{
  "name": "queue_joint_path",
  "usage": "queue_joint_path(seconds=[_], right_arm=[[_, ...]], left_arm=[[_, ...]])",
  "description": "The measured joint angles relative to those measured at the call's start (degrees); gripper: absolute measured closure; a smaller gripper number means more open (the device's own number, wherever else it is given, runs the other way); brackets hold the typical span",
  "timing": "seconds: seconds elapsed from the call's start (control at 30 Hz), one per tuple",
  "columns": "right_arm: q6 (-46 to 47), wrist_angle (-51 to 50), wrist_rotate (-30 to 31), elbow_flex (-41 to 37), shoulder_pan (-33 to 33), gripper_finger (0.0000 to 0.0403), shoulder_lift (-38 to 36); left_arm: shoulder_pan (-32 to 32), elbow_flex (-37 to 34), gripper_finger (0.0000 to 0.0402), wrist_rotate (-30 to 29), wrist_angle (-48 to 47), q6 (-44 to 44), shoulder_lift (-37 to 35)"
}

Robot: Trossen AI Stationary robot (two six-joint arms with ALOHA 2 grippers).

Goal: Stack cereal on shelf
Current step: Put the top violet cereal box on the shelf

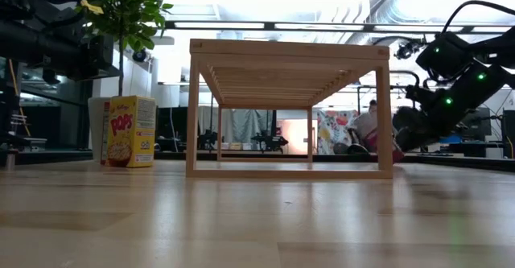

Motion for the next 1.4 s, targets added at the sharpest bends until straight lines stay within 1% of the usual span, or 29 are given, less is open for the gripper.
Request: queue_joint_path(seconds=[0.17,0.47,0.67,0.73,0.8,0.9,0.97,1.07,1.17,1.23,1.33,1.4], right_arm=[[1.5,-2.7,0.4,0.0,0.0,0.0403,-1.4],[1.5,-3.0,0.1,0.0,0.0,0.0403,-1.6],[2.5,-11.5,-0.7,1.9,0.1,0.0403,-1.7],[3.2,-13.4,-2.5,3.6,0.1,0.0403,-1.7],[5.1,-17.4,-4.2,6.1,0.1,0.0403,-1.7],[8.7,-26.6,-5.4,11.0,1.0,0.0403,-1.7],[12.2,-28.0,-5.8,13.2,2.5,0.0403,-1.8],[17.3,-32.5,-9.0,18.0,5.0,0.0403,-2.0],[24.3,-43.5,-10.5,24.1,7.9,0.0403,-2.0],[28.3,-53.8,-11.2,29.0,10.2,0.0403,-2.0],[34.5,-67.6,-9.8,37.5,14.4,0.0403,-2.0],[38.0,-71.7,-5.2,43.6,17.5,0.0403,-2.0]], left_arm=[[0.0,0.0,0.0398,0.0,0.0,0.0,0.0],[0.0,0.0,0.0398,0.0,0.0,0.0,0.0],[0.0,0.0,0.0398,0.0,0.0,0.0,0.0],[0.0,0.0,0.0398,0.0,0.0,0.0,0.0],[0.0,0.0,0.0398,0.0,0.0,0.0,0.0],[0.0,0.0,0.0398,0.0,0.0,0.0,0.0],[0.0,0.0,0.0398,0.0,0.0,0.0,0.0],[0.0,0.0,0.0398,0.0,0.0,0.0,0.0],[0.0,0.0,0.0398,0.0,0.0,0.0,0.0],[0.0,0.0,0.0398,0.0,0.0,0.0,0.0],[0.0,0.0,0.0398,0.0,0.0,0.0,0.0],[0.0,0.0,0.0398,0.0,0.0,0.0,0.0]])
